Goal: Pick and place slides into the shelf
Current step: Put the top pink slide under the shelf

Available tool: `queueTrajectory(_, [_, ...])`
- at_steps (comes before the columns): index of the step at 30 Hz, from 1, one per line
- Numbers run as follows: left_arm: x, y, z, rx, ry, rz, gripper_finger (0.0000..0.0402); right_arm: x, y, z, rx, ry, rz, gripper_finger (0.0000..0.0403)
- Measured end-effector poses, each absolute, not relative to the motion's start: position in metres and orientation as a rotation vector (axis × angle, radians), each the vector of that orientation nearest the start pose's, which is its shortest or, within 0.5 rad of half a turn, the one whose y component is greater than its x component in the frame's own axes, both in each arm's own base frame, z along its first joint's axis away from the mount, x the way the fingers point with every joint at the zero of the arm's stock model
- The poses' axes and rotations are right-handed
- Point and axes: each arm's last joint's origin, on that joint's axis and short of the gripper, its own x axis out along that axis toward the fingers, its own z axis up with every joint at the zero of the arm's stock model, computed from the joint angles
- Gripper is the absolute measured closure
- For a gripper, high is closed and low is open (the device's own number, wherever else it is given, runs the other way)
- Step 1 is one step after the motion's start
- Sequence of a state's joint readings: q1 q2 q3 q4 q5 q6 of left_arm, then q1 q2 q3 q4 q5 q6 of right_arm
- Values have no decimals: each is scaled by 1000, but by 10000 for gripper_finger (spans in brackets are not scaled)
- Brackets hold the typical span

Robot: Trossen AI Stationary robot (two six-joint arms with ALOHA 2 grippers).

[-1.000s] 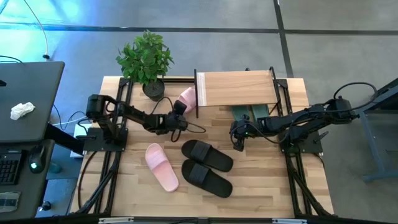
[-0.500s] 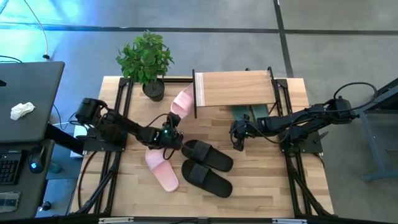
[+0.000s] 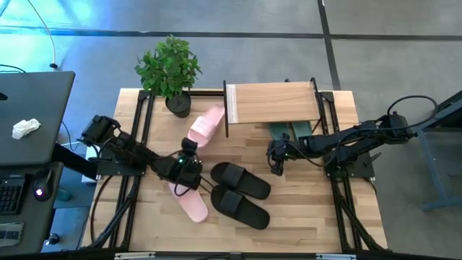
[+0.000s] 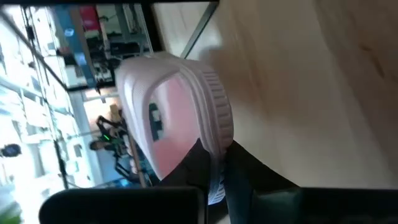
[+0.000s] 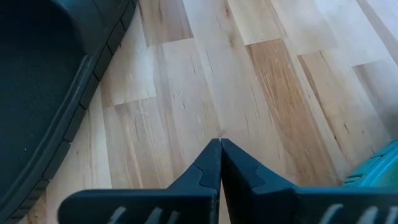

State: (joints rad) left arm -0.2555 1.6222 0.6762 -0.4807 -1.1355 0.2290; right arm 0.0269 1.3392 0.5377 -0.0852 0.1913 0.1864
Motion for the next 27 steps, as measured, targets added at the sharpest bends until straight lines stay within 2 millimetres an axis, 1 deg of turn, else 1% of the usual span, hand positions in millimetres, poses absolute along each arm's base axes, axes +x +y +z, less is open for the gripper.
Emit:
queueTrajectory(4, [225, -45, 127, 1080, 1199, 625, 392, 234, 1, 152, 92, 854, -242, 403])
queueTrajectory(7, [223, -53, 131, 1068, 1190, 613, 392, 235, 0, 152, 86, 849, -255, 403])
queueTrajectory(10, [225, -64, 138, 1020, 1198, 562, 392, 235, 0, 153, 66, 846, -249, 403])
queueTrajectory(15, [224, -85, 155, 986, 1215, 483, 392, 237, 1, 154, 49, 823, -217, 403])
queueTrajectory(20, [219, -103, 177, 955, 1242, 466, 392, 238, 1, 155, 44, 809, -212, 403])
queueTrajectory(24, [215, -119, 196, 956, 1236, 436, 392, 239, 2, 156, 124, 790, -201, 403])
queueTrajectory(27, [213, -133, 211, 973, 1207, 397, 392, 242, 0, 159, 270, 759, -160, 403])
